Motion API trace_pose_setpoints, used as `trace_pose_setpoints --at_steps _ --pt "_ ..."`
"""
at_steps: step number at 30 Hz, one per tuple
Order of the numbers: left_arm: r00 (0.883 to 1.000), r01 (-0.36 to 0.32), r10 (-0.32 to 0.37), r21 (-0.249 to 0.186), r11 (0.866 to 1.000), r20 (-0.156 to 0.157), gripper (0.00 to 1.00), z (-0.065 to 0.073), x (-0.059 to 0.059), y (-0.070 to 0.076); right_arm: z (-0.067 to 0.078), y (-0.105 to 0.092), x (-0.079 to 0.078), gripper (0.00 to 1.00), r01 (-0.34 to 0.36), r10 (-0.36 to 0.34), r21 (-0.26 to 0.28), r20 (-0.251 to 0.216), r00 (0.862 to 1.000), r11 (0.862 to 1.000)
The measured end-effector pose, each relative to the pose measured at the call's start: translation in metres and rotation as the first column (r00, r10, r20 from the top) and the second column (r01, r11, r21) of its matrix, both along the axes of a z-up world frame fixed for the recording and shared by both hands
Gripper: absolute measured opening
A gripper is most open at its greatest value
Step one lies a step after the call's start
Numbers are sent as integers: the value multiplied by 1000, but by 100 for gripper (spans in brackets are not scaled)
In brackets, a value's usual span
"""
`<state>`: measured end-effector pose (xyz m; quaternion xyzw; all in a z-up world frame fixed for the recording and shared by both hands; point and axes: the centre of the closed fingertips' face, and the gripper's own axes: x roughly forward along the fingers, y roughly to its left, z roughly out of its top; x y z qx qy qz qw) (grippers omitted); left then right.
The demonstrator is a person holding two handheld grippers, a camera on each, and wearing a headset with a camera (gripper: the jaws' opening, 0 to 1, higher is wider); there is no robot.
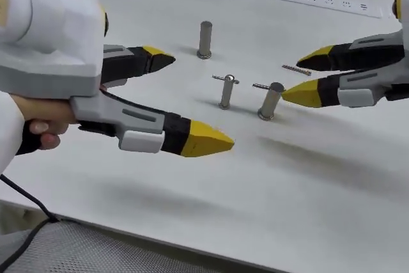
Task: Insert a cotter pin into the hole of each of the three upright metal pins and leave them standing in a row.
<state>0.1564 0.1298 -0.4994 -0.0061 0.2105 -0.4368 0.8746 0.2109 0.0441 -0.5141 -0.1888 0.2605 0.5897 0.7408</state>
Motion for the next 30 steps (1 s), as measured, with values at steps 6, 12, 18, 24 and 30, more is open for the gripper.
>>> trace_pose_setpoints --at_steps 6,12,18,24,30 --pt "1000 -23 23 -25 999 -3 98 4 0 -2 3 -11 -9 43 48 -48 27 -15 999 998" --pt "996 -86 85 -70 994 -22 96 4 9 6 4 -27 -7 45 95 -93 49 -33 995 994" --pt "993 -113 112 -88 990 -25 94 4 15 12 -2 -37 -15 51 118 -117 51 -22 993 992" --pt "993 -115 112 -106 988 -32 94 4 15 9 -11 -45 -21 58 162 -160 42 -54 986 986" --pt "993 -119 116 -105 987 -40 94 1 17 10 -16 -52 -28 59 206 -201 33 -108 974 978"
